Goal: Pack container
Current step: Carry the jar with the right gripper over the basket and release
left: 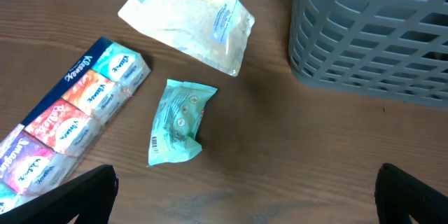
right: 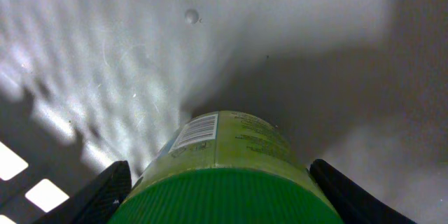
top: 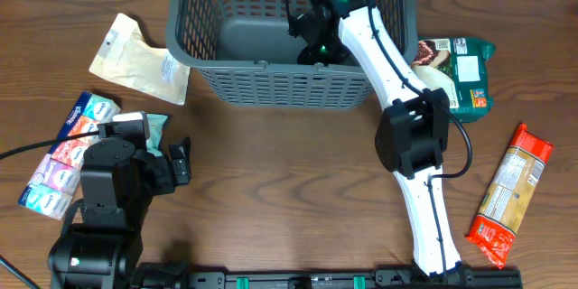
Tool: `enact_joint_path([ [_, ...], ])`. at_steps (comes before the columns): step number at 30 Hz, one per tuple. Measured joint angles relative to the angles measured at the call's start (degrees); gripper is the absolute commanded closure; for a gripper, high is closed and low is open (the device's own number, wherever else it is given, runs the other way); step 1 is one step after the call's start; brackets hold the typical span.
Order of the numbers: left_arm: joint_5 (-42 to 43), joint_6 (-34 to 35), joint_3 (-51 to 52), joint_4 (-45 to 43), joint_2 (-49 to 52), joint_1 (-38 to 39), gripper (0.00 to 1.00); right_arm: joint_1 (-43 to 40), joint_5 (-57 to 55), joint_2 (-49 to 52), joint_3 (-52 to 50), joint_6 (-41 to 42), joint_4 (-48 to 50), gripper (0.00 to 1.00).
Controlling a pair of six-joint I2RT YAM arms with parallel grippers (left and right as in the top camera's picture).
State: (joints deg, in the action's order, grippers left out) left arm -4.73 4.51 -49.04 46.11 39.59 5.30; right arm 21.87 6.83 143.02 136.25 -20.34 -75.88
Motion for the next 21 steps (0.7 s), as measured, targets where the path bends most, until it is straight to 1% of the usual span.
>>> enact_joint_path([
  [3, 0.0, 0.0, 0.0, 0.0, 0.0, 0.0, 0.01, 0.0, 0.0, 0.0, 0.0, 0.02, -0.22, 0.36],
  [5, 0.0, 0.0, 0.0, 0.0, 0.0, 0.0, 0.01, 0.0, 0.02, 0.0, 0.0, 0.11, -0.24, 0.32],
  [12, 0.0, 0.0, 0.0, 0.0, 0.0, 0.0, 0.02, 0.0, 0.02, 0.0, 0.0, 0.24, -0.31, 0.26],
  [17, 0.0, 0.0, 0.0, 0.0, 0.0, 0.0, 0.01, 0.0, 0.02, 0.0, 0.0, 0.52, -0.26, 0.12],
  [19, 0.0, 0.0, 0.0, 0.0, 0.0, 0.0, 0.01, 0.0, 0.02, -0.02, 0.35, 0.52, -0.11, 0.02],
  [21, 0.0, 0.0, 0.0, 0.02, 0.0, 0.0, 0.01, 0.0, 0.02, -0.02, 1.66, 0.72, -0.09, 0.01],
])
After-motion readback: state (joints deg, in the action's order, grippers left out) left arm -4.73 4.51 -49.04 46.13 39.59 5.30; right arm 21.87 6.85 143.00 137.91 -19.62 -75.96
